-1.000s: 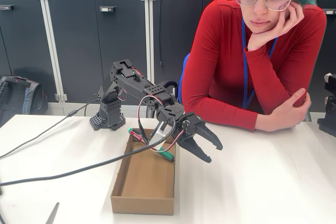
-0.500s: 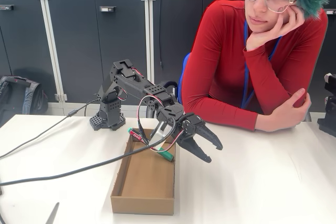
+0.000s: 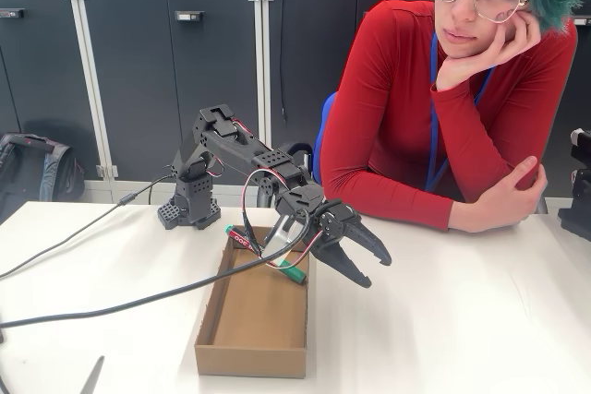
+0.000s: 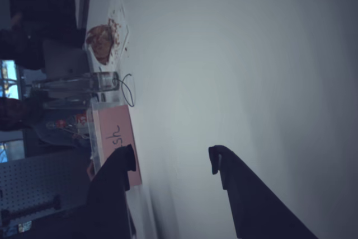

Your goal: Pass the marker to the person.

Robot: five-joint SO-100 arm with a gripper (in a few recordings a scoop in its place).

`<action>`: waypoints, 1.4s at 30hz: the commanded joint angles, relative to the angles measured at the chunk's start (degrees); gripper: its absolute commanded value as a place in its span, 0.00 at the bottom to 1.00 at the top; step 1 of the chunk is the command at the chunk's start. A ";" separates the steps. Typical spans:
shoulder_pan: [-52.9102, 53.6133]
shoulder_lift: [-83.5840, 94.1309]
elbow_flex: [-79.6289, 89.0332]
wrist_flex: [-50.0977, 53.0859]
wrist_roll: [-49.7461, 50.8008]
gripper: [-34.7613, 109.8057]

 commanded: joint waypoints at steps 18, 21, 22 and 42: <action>0.18 6.68 -0.35 -0.79 -0.44 0.45; 0.18 6.68 -0.35 -0.70 -0.44 0.45; 0.18 6.68 -0.35 -0.70 -0.35 0.45; 0.88 7.21 -0.35 0.09 -0.88 0.45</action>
